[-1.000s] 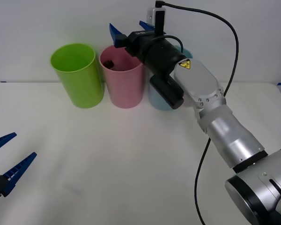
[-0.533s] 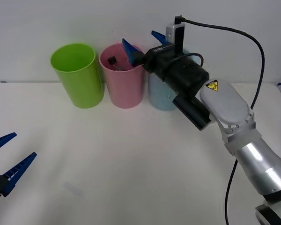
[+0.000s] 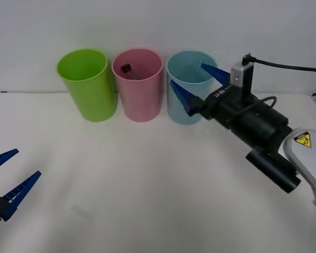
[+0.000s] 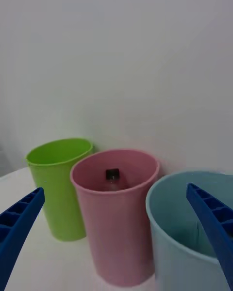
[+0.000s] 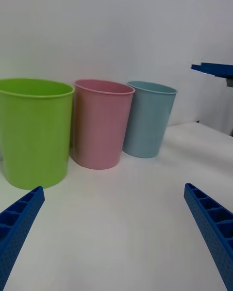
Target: Grasp the object on the table and drop it into the matching bin: aluminum can to the light blue bin, PET bottle to the pink bin.
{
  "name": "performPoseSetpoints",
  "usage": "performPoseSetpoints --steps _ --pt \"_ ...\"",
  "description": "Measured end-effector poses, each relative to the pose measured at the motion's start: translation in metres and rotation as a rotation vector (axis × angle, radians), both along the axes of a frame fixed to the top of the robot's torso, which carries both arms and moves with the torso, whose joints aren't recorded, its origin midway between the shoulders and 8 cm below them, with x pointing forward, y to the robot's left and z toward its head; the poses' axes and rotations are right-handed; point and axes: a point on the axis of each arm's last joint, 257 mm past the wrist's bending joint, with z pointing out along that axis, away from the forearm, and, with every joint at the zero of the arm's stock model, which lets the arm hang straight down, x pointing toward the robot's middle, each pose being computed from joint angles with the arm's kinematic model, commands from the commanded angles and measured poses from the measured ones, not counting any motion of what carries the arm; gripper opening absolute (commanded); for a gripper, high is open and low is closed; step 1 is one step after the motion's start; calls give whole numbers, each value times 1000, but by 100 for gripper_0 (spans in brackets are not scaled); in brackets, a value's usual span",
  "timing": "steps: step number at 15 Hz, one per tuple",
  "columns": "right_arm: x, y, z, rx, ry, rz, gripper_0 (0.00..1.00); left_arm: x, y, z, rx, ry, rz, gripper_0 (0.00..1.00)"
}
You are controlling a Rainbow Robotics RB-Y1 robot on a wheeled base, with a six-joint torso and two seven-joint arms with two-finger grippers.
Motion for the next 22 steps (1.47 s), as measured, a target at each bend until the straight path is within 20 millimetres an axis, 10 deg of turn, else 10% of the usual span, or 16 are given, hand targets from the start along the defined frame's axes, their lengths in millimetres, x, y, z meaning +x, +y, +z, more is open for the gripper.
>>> performPoseSetpoints --steps 12,22 --pt "-115 -169 -91 -264 80 -151 100 0 0 0 0 0 0 100" --pt "-202 -222 -165 -241 252 -59 100 0 0 0 0 0 0 100"
